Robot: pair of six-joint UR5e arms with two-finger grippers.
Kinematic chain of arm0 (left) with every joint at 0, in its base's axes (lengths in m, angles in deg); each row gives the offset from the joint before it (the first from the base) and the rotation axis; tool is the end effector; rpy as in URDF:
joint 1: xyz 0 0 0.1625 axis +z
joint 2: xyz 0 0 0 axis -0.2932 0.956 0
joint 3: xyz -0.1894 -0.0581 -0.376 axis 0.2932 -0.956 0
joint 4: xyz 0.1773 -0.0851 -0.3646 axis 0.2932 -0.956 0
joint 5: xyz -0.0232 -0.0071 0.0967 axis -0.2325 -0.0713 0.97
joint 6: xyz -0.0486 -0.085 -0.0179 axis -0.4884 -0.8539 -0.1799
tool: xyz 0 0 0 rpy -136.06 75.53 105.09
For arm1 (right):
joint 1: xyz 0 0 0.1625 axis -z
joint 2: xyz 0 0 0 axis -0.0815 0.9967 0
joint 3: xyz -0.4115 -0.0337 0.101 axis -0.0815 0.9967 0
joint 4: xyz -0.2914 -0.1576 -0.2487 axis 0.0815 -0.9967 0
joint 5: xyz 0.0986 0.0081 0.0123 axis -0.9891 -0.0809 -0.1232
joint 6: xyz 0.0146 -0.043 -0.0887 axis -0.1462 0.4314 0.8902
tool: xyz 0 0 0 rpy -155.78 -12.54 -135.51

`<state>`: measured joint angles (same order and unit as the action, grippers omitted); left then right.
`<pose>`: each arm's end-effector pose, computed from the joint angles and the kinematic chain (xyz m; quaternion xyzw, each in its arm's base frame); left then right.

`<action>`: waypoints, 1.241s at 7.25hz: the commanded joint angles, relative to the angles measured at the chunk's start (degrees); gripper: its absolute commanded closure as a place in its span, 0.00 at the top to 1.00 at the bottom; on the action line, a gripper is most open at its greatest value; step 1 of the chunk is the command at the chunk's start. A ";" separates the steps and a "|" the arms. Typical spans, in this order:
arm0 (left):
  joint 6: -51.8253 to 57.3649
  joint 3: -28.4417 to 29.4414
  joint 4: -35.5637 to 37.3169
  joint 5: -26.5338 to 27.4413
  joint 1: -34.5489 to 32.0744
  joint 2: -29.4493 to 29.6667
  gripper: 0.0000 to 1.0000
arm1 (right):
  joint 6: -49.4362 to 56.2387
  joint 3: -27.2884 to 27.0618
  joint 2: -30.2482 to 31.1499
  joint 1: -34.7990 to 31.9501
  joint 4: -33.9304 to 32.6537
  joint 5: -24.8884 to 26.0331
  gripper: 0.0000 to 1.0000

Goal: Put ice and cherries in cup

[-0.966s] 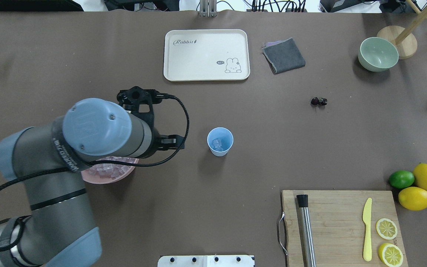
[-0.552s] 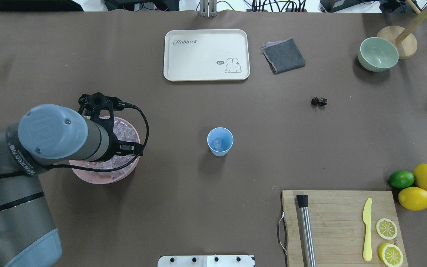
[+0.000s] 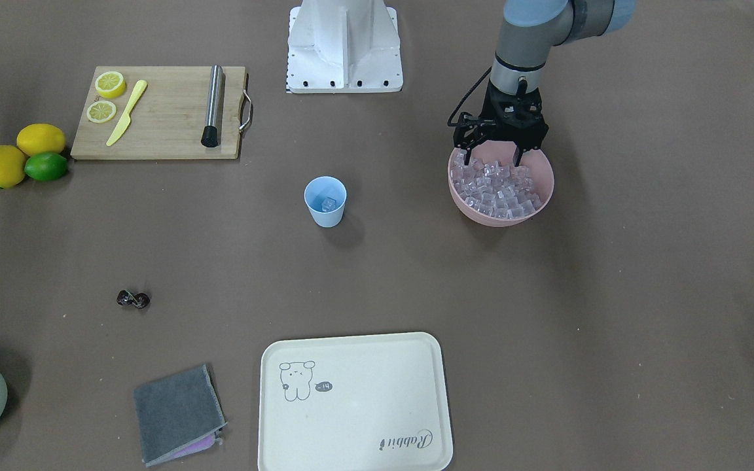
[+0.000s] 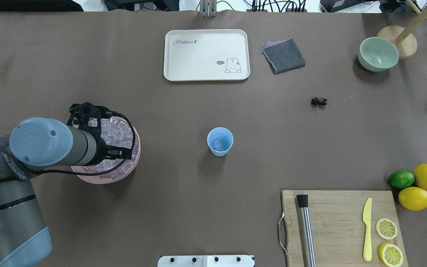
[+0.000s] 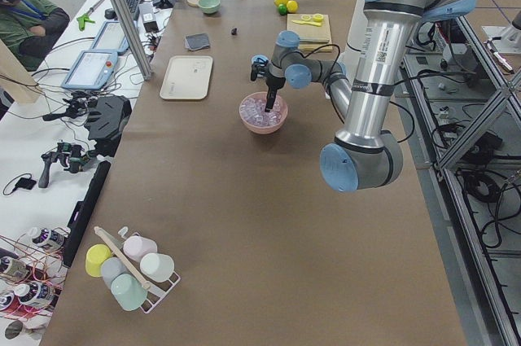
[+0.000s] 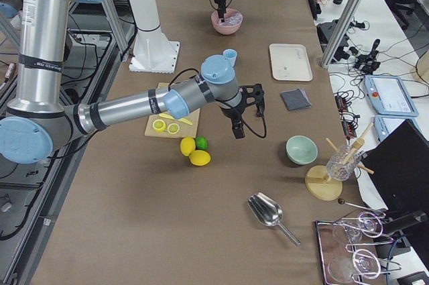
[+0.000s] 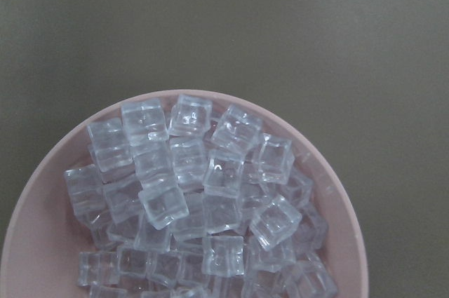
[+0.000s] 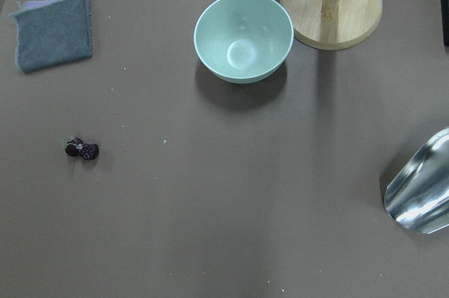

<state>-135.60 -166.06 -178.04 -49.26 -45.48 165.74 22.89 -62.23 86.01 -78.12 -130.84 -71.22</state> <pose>0.4166 -0.3635 0.3202 0.1236 0.3722 -0.0066 0.9199 0.0087 -0.4323 0.4820 0.1538 -0.4219 0.0155 0.8934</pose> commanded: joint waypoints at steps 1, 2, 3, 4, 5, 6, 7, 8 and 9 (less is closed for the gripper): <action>0.02 1.25 -1.27 0.10 0.22 -0.96 0.88 | 0.00 0.03 -0.09 0.00 0.00 0.00 1.00; 0.20 1.07 -1.35 0.01 0.39 -1.65 0.71 | 0.00 -0.06 -0.09 0.00 0.00 0.00 1.00; 0.20 0.98 -1.27 0.01 0.48 -1.75 0.69 | 0.00 -0.06 -0.09 0.09 0.00 0.00 1.00; 0.11 0.89 -1.27 0.01 0.92 -2.36 0.69 | 0.00 0.03 -0.09 0.00 0.00 0.00 1.00; 0.02 0.81 -1.27 0.01 1.44 -2.71 0.67 | 0.00 0.03 -0.09 0.00 0.00 0.00 1.00; -0.07 0.98 -1.27 0.01 2.14 -2.72 0.67 | 0.00 0.03 -0.09 0.09 0.00 0.00 1.00; -0.15 0.89 -1.27 0.01 2.85 -2.63 0.67 | 0.00 0.03 -0.09 0.09 0.00 0.09 1.00; -0.24 0.98 -1.27 0.10 3.55 -2.63 0.67 | 0.00 0.03 -0.09 0.09 0.00 0.09 1.00; -0.16 1.07 -1.27 0.10 3.73 -2.72 0.60 | 0.00 -0.06 -0.09 0.09 0.00 0.09 1.00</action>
<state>-135.77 -165.07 -179.31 -49.19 -42.23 163.08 22.89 -62.22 85.92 -78.04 -130.84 -71.15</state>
